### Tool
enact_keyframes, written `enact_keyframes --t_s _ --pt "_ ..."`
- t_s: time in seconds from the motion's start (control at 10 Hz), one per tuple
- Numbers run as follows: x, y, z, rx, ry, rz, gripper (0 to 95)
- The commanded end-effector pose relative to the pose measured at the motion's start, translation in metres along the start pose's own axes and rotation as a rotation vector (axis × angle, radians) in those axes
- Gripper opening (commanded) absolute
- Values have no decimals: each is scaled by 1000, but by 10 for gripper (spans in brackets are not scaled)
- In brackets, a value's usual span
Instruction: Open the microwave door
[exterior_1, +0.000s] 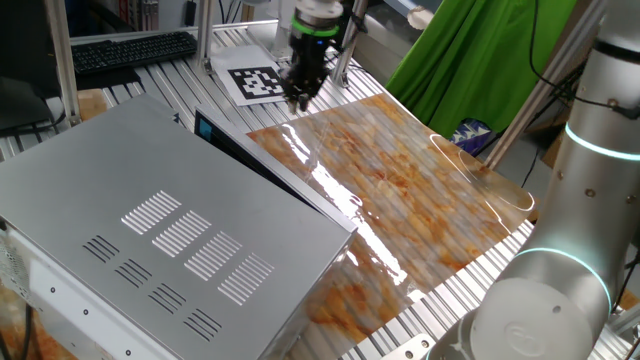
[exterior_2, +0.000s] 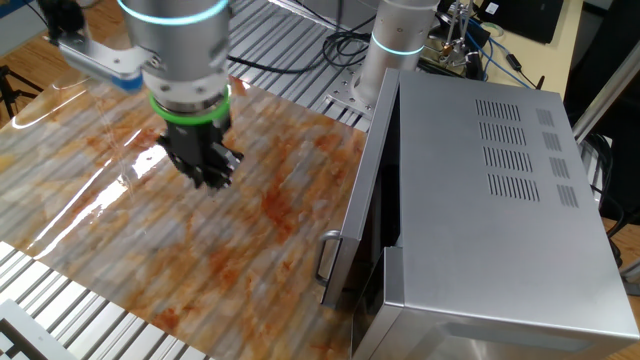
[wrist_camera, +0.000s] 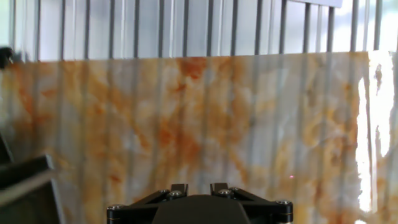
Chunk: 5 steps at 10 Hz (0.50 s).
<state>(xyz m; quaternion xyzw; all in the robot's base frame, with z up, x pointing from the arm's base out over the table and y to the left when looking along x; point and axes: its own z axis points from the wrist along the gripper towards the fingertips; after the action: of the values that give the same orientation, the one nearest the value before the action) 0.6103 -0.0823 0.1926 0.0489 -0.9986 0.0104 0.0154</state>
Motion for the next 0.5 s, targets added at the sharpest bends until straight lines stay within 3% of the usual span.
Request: enact_keyframes --t_s 0.1,0.2,0.3,0.5 --pt "-3 -5 10 -9 11 -17 190" --pt "-4 -5 14 -21 8 -11 190" --pt "-6 -5 18 -24 4 -11 0" --pt "-10 -4 26 -30 -1 -8 0"
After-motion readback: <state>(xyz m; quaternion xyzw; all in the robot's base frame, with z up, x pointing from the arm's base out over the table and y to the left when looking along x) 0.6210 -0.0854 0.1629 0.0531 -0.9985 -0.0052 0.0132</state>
